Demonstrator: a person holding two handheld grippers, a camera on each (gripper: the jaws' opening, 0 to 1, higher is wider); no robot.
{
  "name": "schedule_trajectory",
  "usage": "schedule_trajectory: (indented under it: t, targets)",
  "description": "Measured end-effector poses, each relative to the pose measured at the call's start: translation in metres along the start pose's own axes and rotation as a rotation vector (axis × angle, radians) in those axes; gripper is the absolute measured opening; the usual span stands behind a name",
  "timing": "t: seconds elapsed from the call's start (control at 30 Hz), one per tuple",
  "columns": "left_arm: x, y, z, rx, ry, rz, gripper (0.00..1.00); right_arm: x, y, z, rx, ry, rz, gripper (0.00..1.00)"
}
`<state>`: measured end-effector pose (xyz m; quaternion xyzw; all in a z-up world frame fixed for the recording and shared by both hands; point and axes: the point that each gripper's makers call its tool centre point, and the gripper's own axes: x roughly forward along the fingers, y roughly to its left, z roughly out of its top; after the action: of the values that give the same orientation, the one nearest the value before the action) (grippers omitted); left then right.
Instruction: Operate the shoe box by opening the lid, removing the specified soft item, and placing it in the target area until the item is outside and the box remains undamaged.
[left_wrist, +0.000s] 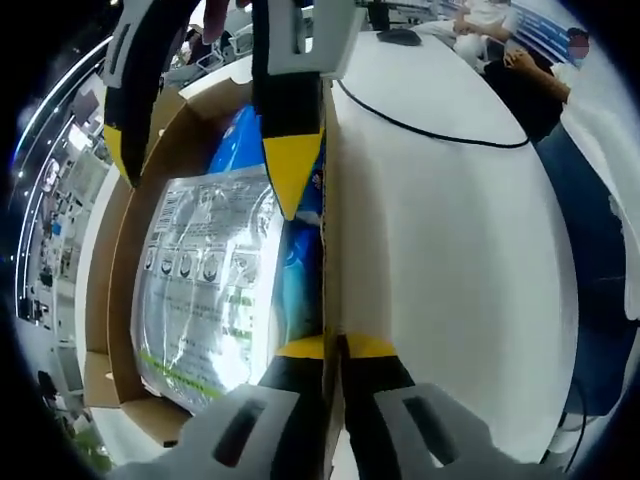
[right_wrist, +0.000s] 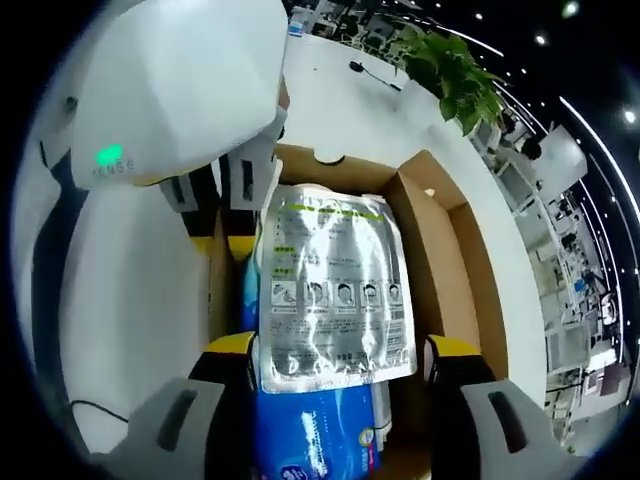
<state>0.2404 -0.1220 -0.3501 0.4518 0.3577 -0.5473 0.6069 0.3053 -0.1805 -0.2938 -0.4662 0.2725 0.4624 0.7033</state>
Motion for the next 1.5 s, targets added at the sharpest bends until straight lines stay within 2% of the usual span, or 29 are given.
schedule_trajectory:
  t: [0.27, 0.57, 0.77, 1.13, 1.33, 1.5]
  targets:
    - [0.000, 0.000, 0.000, -0.001, 0.000, 0.003, 0.03, 0.007, 0.004, 0.002, -0.007, 0.006, 0.003, 0.65]
    - [-0.001, 0.000, 0.000, 0.000, 0.000, 0.004, 0.03, 0.006, 0.002, 0.000, 0.011, 0.006, -0.029, 0.63]
    - [-0.001, 0.000, 0.000, -0.001, -0.001, 0.004, 0.03, 0.001, -0.005, -0.002, 0.024, 0.017, -0.098, 0.65]
    - [0.000, 0.001, 0.000, -0.005, -0.001, 0.000, 0.03, -0.010, -0.014, -0.002, 0.025, -0.014, -0.238, 0.70]
    - [0.000, 0.000, -0.001, -0.004, -0.001, 0.000, 0.03, -0.023, -0.020, 0.007, -0.020, -0.047, -0.305, 0.70]
    - [0.000, 0.000, -0.001, -0.004, -0.001, 0.000, 0.03, -0.033, -0.028, 0.014, -0.033, -0.063, -0.330, 0.70]
